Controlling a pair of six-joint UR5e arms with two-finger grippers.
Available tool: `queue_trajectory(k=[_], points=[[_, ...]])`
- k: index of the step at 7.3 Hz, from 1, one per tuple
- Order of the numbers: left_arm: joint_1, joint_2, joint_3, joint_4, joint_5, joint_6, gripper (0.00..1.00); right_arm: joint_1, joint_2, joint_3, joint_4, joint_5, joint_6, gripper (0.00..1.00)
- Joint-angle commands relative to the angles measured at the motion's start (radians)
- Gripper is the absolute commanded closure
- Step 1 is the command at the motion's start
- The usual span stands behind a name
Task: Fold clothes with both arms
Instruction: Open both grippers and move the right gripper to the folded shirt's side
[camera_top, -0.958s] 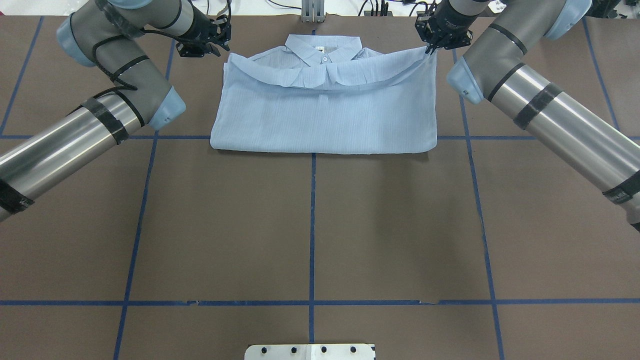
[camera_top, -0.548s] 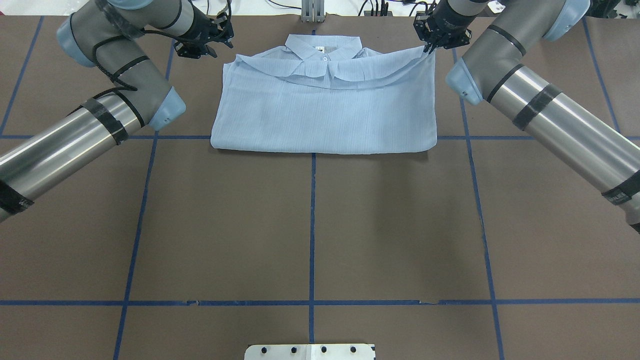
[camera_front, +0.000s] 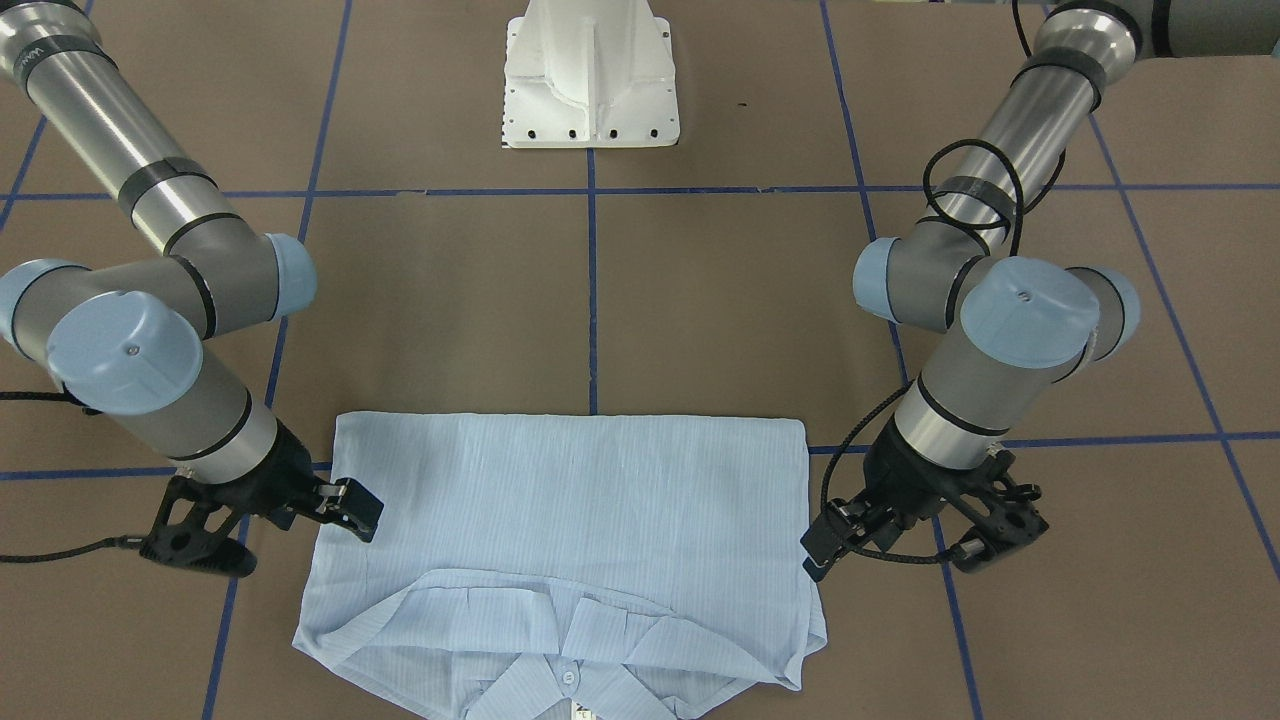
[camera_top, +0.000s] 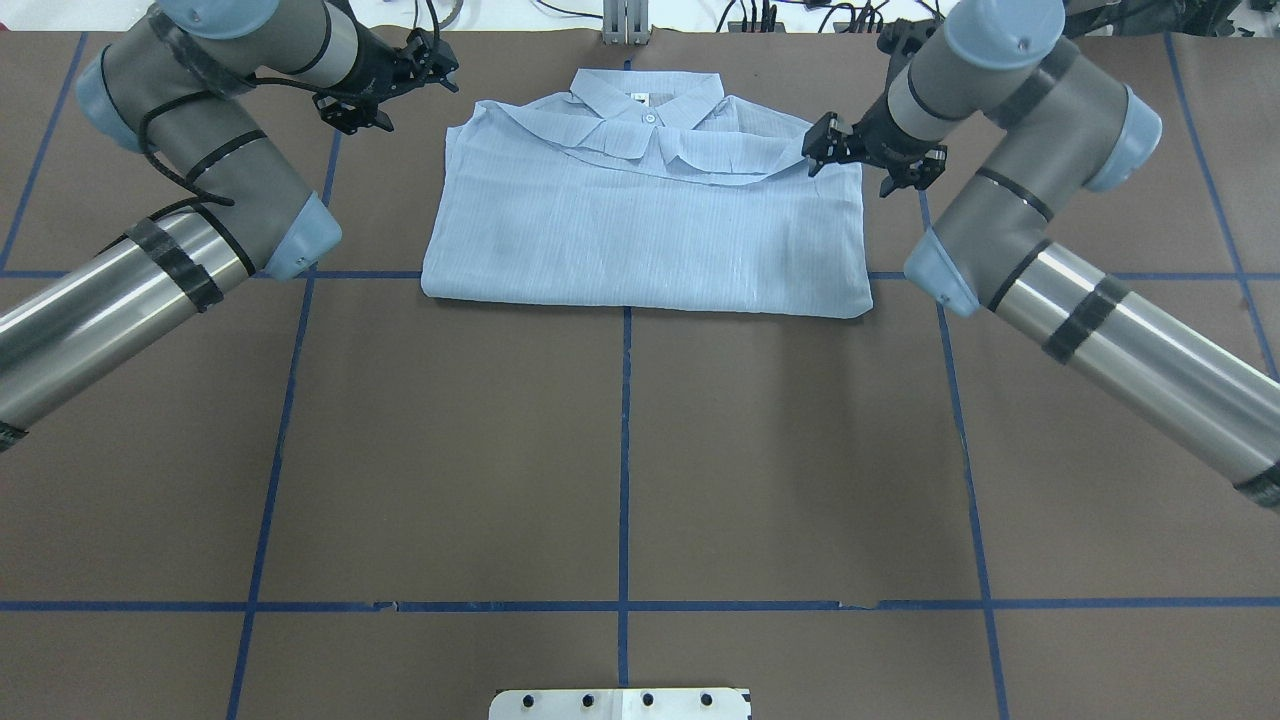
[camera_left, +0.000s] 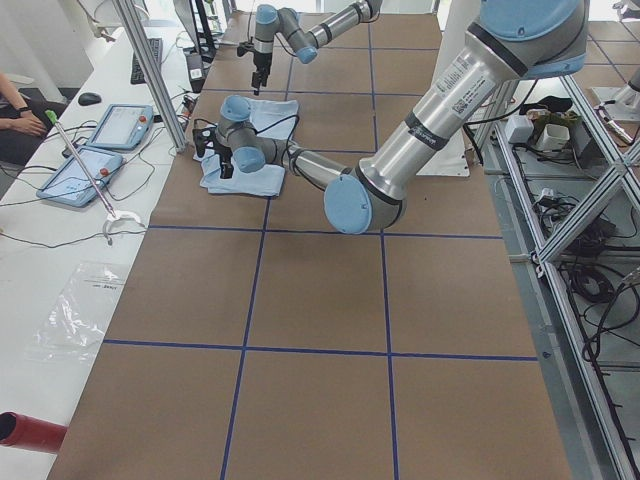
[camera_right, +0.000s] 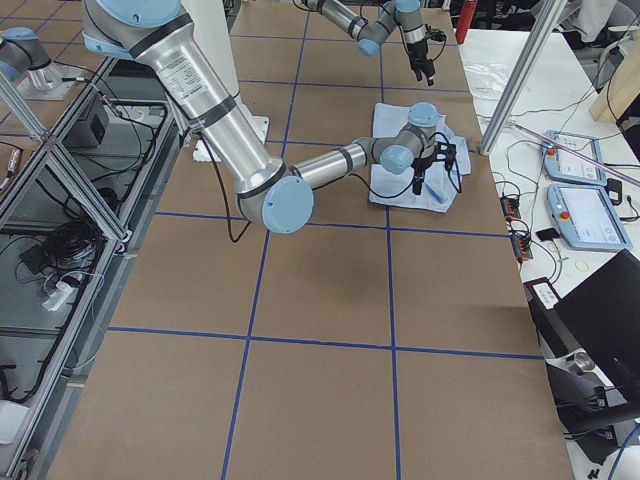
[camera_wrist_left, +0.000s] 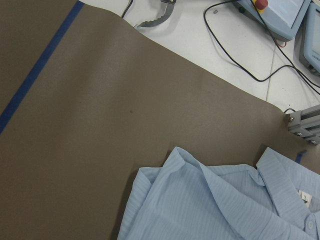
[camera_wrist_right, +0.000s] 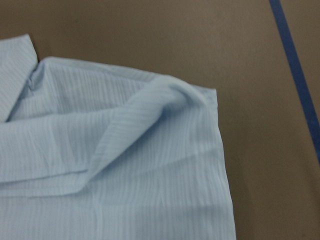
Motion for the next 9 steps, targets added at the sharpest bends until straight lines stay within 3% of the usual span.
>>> queue_trajectory(k=[1, 4, 5, 6, 7, 9], points=[[0.003, 0.023, -0.028, 0.002, 0.000, -0.002, 0.00, -0.058, -0.136, 0.131, -0.001, -0.017, 0.006, 0.02], [0.006, 0.028, -0.028, -0.002, 0.000, -0.002, 0.00, -0.101, -0.173, 0.161, -0.002, -0.017, 0.006, 0.06], [0.006, 0.029, -0.034, -0.002, 0.000, 0.000, 0.00, -0.104, -0.173, 0.161, -0.008, -0.014, 0.006, 0.39], [0.004, 0.031, -0.037, 0.001, 0.000, 0.000, 0.00, -0.105, -0.172, 0.161, -0.009, -0.016, 0.005, 0.90], [0.006, 0.035, -0.037, 0.001, 0.006, -0.002, 0.00, -0.104, -0.172, 0.158, -0.010, -0.006, 0.005, 1.00], [0.007, 0.063, -0.071, -0.001, 0.005, 0.000, 0.00, -0.104, -0.155, 0.165, -0.059, 0.006, 0.005, 1.00]])
